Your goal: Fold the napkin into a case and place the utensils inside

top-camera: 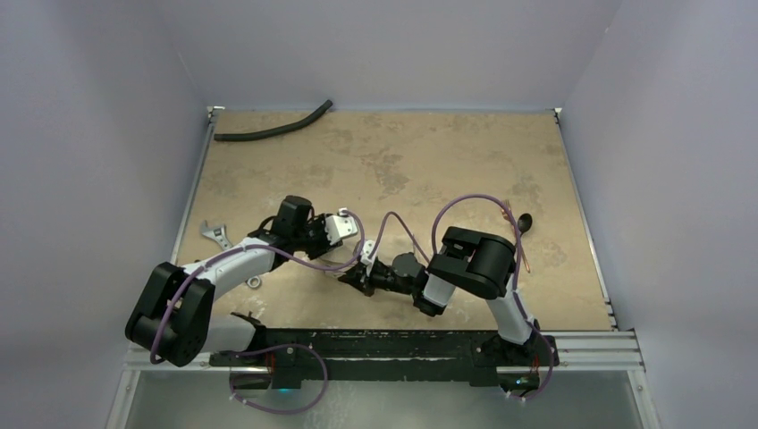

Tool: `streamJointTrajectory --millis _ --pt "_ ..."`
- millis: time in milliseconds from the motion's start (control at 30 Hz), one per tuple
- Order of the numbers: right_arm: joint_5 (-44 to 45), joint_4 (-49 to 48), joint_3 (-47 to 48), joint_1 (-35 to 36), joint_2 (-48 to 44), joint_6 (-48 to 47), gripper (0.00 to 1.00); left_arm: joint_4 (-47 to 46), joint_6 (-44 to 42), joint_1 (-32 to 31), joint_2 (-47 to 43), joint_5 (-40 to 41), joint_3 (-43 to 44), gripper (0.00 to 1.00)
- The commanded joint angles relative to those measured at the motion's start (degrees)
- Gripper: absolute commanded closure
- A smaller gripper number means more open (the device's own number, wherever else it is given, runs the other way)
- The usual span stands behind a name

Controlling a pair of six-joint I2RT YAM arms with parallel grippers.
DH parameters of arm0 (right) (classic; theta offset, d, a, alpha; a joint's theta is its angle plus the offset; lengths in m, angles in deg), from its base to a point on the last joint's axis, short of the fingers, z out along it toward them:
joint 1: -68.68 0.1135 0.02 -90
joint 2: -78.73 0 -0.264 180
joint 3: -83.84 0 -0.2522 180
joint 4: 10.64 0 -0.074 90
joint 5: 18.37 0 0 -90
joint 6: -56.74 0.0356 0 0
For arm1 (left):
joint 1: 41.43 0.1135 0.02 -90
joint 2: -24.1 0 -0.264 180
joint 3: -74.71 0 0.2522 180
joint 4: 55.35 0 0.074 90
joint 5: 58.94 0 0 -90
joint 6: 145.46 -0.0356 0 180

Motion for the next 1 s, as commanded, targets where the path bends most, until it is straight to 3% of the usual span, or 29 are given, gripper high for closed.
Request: streamJointTrajectory --millis 0,133,267,600,967 --pt "-1.77 -1.98 1.1 -0.27 -0.21 2.39 1.0 -1.42 1.86 -0.14 -0.27 -1.07 -0.18 0.67" --pt "-2.58 -1.84 1.43 -1.02 -0.8 4.56 1.0 -0.65 -0.15 -0.19 -0.65 -1.37 -1.35 0.8" --pt "-5.16 0.07 2.68 -2.87 -1.25 8.31 1.0 0.5 -2.49 -0.25 -1.17 -2.42 -2.07 1.0" --pt "-13.0 2.07 3.87 -7.39 0.12 19.42 1.0 1.13 -3.59 -0.26 -2.72 -4.77 -3.18 1.0" --pt "-20.65 11.92 8.36 -13.3 0.79 31.68 1.0 1.45 -3.14 -0.17 -4.29 -6.23 -3.52 1.0"
